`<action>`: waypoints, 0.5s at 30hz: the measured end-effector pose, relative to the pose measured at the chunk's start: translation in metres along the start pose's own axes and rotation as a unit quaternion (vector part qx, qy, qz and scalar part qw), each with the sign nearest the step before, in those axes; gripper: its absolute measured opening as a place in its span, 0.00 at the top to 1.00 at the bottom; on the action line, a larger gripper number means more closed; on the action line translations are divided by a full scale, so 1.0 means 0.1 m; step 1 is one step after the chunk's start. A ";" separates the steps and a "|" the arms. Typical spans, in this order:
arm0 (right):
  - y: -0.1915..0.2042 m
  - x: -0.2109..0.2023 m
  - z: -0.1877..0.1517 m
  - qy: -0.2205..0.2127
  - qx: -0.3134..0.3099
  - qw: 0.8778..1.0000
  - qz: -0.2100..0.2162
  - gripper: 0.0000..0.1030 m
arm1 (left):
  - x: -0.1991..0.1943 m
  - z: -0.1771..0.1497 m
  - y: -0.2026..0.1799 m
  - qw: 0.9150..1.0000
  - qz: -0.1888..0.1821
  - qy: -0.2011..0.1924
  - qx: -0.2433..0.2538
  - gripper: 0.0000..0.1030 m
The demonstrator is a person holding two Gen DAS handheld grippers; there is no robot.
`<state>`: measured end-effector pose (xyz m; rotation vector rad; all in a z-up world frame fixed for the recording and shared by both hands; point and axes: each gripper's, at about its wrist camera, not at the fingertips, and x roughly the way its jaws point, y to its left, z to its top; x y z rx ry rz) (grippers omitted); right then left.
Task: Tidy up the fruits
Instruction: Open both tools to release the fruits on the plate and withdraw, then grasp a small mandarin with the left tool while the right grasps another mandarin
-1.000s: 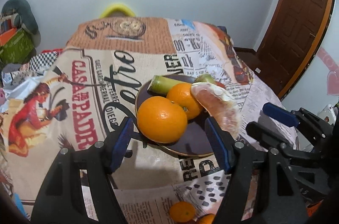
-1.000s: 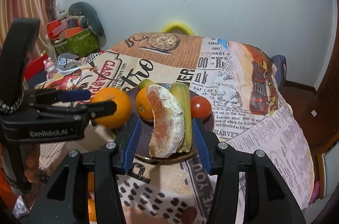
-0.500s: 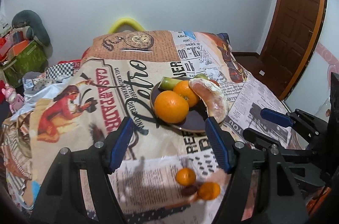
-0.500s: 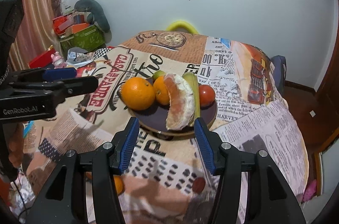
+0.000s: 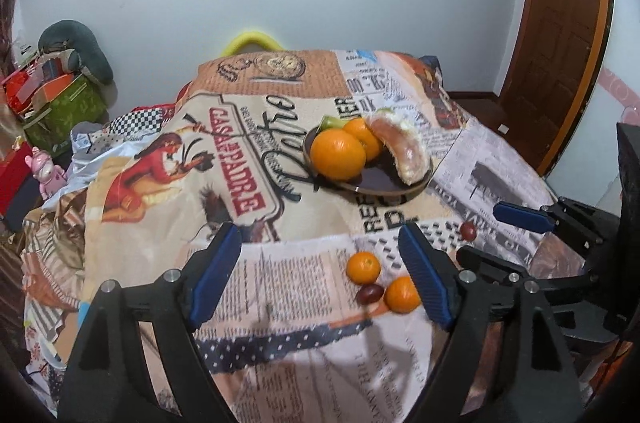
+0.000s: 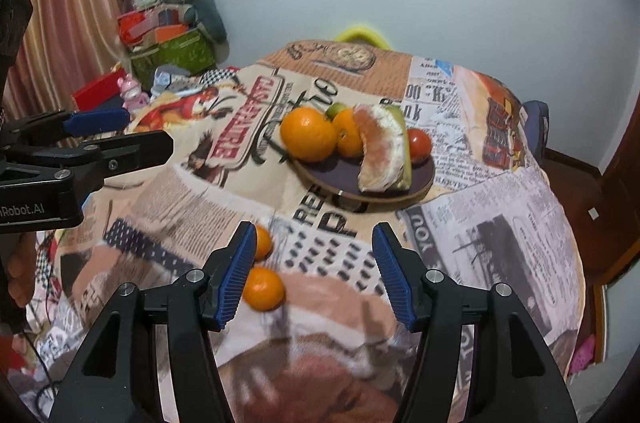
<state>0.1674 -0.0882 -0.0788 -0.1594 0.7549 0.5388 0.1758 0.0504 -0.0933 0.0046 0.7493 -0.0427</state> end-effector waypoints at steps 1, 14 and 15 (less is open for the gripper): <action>0.02 0.01 -0.03 0.004 -0.001 1.000 0.001 0.45 | 0.00 -0.04 0.01 1.000 0.001 0.003 0.000 0.21; 0.18 0.44 -0.27 0.065 -0.008 0.998 0.026 0.45 | 0.29 -0.40 0.19 0.999 0.008 0.049 -0.013 0.21; 0.19 0.47 -0.27 0.068 -0.009 0.997 0.028 0.45 | 0.32 -0.42 0.19 0.999 0.007 0.052 -0.014 0.21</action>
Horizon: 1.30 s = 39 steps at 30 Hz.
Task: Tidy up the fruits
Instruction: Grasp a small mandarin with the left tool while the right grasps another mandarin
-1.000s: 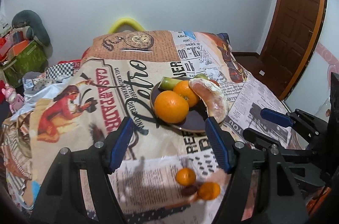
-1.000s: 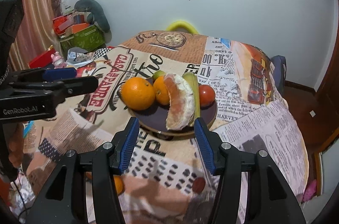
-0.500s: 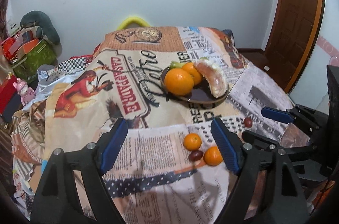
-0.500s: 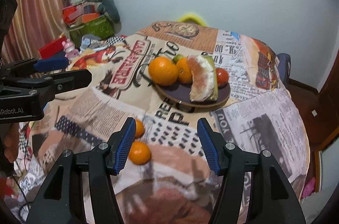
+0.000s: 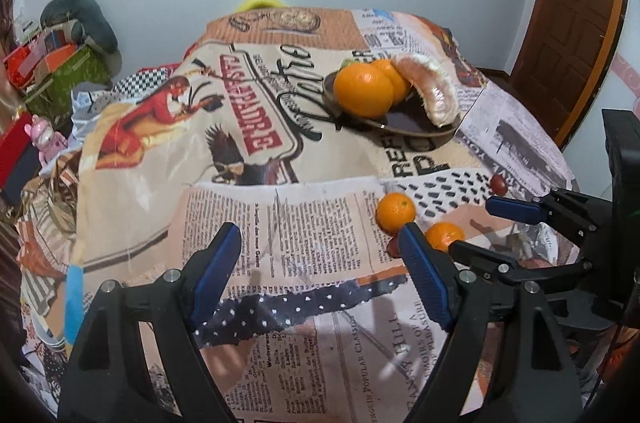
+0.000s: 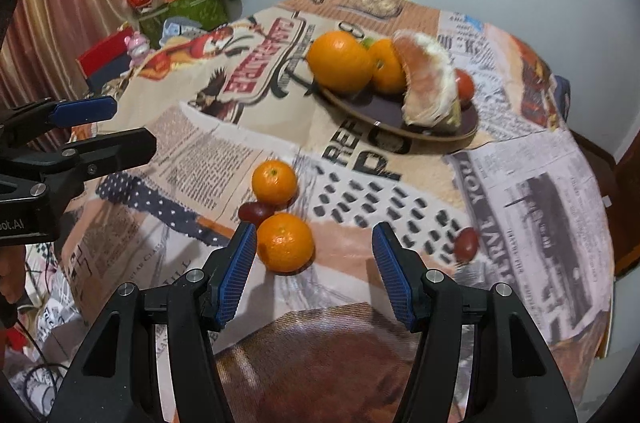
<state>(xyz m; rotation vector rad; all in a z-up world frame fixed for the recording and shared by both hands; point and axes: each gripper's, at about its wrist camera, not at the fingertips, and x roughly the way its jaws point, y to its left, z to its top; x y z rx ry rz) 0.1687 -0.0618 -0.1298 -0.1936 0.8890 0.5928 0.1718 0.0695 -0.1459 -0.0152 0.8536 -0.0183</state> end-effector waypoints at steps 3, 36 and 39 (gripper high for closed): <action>0.03 0.11 -0.02 0.013 -0.004 1.000 0.010 0.47 | 0.07 -0.02 0.01 1.000 -0.004 0.006 -0.003 0.21; -0.70 -0.17 0.09 -0.040 0.055 0.997 -0.026 0.67 | 0.91 0.12 -0.52 0.994 -0.071 0.076 0.023 0.67; -0.73 -0.17 0.09 -0.041 0.057 0.997 -0.027 0.67 | 0.89 0.14 -0.53 0.995 -0.070 0.072 0.024 0.67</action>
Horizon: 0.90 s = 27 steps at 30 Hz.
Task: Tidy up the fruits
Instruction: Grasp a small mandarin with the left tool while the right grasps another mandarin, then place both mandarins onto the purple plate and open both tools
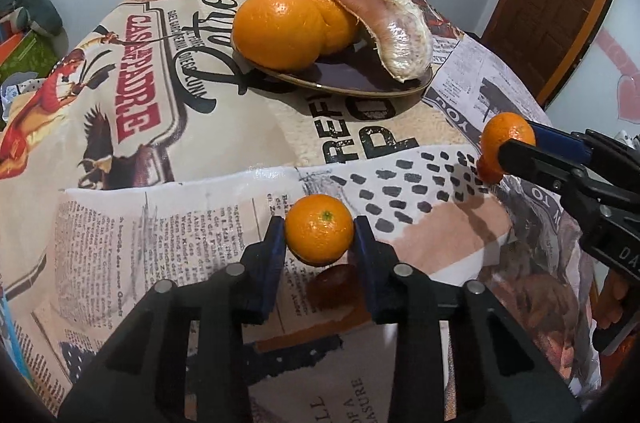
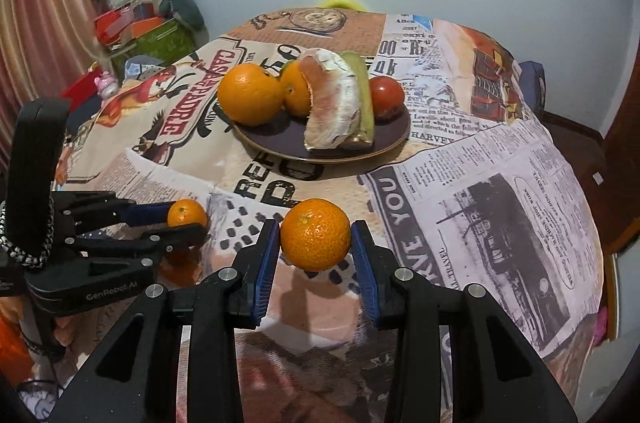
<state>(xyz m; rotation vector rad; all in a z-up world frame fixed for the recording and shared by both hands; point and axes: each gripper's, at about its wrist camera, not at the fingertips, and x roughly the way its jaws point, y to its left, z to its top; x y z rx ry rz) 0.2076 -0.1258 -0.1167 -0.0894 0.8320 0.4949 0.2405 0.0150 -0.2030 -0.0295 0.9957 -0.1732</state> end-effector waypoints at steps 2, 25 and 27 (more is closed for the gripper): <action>-0.02 -0.01 0.01 -0.002 0.001 1.000 0.000 0.67 | -0.04 0.01 0.00 1.000 -0.001 -0.005 -0.002 0.67; -0.43 0.04 0.54 -0.057 0.000 0.997 -0.045 0.67 | -0.17 0.81 -0.20 0.995 0.000 -0.095 0.021 0.67; -0.48 0.07 0.58 -0.057 0.000 0.997 -0.047 0.67 | -0.13 0.86 -0.19 0.995 0.000 -0.096 0.018 0.67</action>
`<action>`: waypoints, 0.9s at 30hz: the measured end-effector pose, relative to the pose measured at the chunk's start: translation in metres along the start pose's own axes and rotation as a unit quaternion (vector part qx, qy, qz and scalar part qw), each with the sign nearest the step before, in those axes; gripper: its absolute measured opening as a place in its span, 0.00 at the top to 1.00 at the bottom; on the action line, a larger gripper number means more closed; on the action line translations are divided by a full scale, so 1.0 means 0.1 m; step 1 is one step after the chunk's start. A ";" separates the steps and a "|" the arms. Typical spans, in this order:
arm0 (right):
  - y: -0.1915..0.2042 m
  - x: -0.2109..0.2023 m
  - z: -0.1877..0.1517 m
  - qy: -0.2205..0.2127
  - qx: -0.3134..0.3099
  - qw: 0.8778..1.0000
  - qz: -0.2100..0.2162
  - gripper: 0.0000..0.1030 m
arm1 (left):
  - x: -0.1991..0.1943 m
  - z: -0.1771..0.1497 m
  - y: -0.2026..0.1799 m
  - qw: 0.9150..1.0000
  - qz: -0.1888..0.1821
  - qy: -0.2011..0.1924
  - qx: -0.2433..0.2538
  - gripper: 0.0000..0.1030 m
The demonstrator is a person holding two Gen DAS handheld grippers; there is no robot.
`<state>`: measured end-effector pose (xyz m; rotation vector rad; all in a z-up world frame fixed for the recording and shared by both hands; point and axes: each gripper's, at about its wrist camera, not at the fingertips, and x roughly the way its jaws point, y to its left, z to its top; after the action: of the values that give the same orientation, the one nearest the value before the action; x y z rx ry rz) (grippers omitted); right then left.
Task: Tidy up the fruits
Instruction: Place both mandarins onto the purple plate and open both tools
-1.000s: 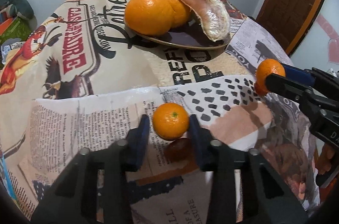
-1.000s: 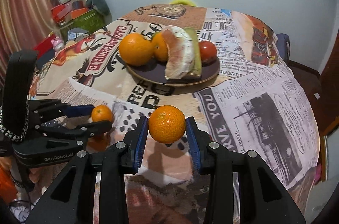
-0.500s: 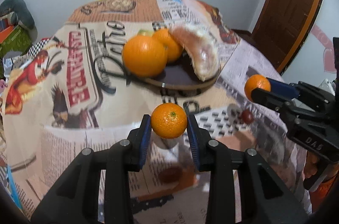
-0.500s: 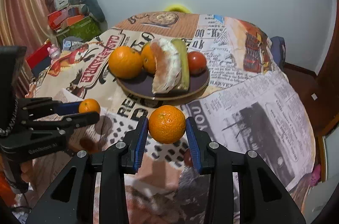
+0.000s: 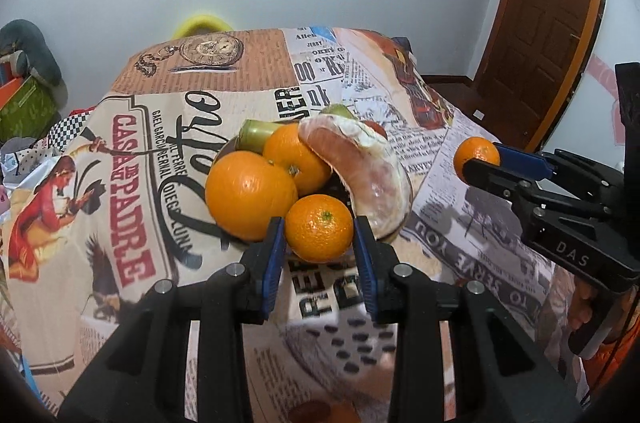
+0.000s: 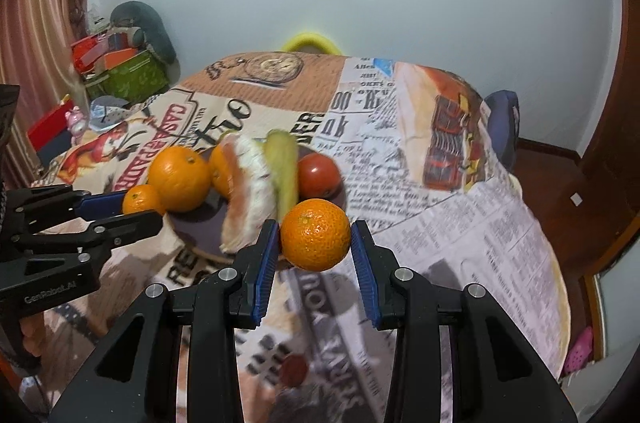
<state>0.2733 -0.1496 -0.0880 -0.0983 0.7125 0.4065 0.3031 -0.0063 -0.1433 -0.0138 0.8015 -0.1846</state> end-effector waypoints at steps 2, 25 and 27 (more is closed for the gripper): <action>-0.04 0.06 0.03 0.001 0.003 1.000 0.001 0.67 | 0.06 0.03 0.01 1.000 0.001 0.000 -0.002 0.67; -0.10 0.73 0.13 0.054 0.004 0.998 0.026 0.67 | 0.39 0.03 -0.06 1.000 -0.005 0.023 0.008 0.67; -0.12 0.74 0.14 0.057 0.009 0.998 0.031 0.67 | 0.40 0.02 -0.05 1.000 -0.008 0.026 0.004 0.67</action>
<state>0.3375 -0.1333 -0.1268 -0.0828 0.8331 0.4574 0.3312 -0.0178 -0.1696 -0.0067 0.8528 -0.2035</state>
